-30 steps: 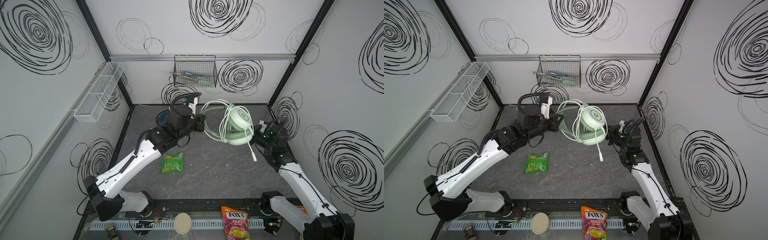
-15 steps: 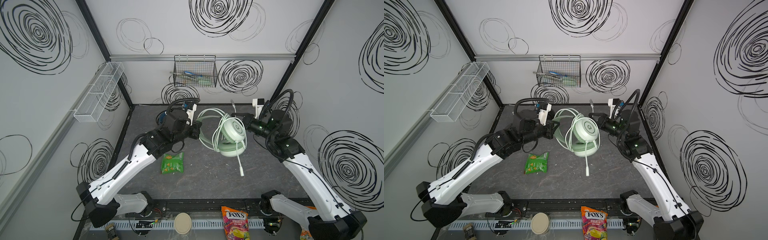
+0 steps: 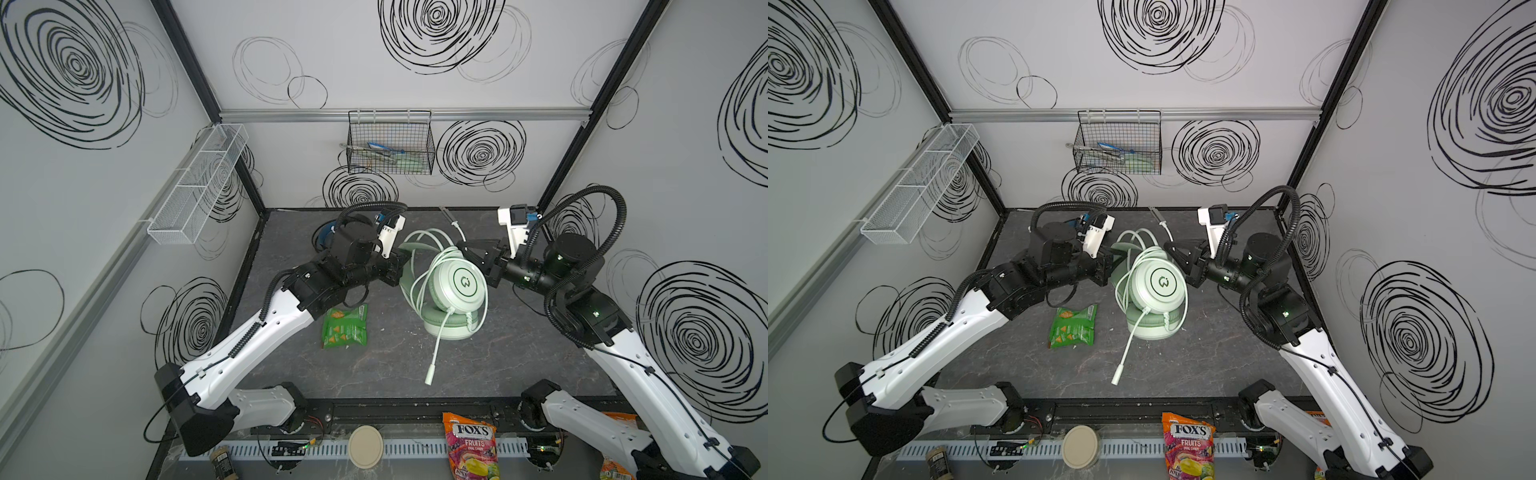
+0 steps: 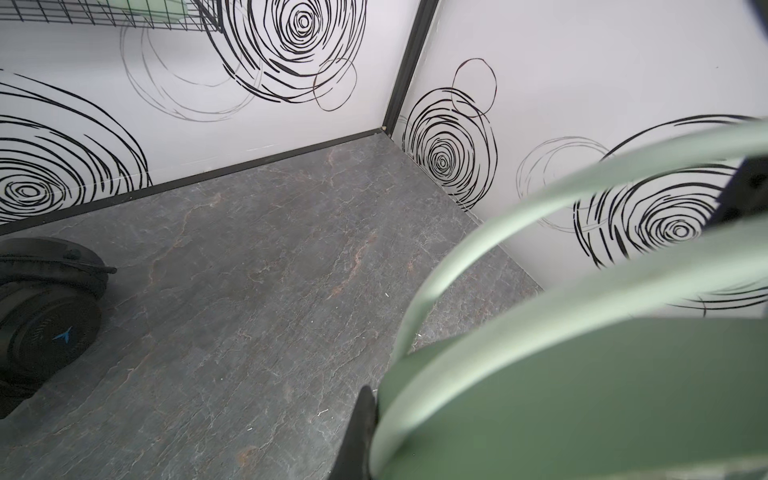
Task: Wrap the headphones
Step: 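Lower the mint-green headset to the table with both grippers holding it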
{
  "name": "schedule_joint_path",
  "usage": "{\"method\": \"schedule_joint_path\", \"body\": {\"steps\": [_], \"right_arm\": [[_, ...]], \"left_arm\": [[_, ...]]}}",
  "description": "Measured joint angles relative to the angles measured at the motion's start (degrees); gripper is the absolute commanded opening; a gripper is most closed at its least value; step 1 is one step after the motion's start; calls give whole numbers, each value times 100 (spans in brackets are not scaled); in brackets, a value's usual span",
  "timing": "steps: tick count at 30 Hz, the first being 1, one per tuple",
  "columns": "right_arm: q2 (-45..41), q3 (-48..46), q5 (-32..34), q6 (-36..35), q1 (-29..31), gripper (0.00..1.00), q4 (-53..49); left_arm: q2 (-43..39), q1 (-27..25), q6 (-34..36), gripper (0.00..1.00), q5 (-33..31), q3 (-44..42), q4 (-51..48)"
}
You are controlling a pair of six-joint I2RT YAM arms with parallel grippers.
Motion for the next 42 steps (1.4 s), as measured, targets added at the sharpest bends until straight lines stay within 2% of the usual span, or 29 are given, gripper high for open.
{"method": "schedule_joint_path", "body": {"steps": [5, 12, 18, 24, 33, 42], "right_arm": [[-70, 2, -155, -216, 15, 1, -7], [-13, 396, -339, -675, 114, 3, -448], [166, 962, -234, -1449, 466, 2, -1320], [205, 1016, 151, -1947, 1038, 0, -1808], [273, 1014, 656, -2317, 1864, 0, -2087], [223, 914, 1082, -2236, 2472, 0, -2153]], "left_arm": [[-138, 258, -83, 0, 306, -304, 109], [-166, 310, 46, 0, 437, -337, 149], [-166, 304, 525, 0, 236, -142, -17], [-195, 310, 745, 0, 107, -236, -136], [-688, 470, 841, 0, 227, -1060, 315], [-1231, 966, 1016, 0, 450, -2096, 1259]]}}
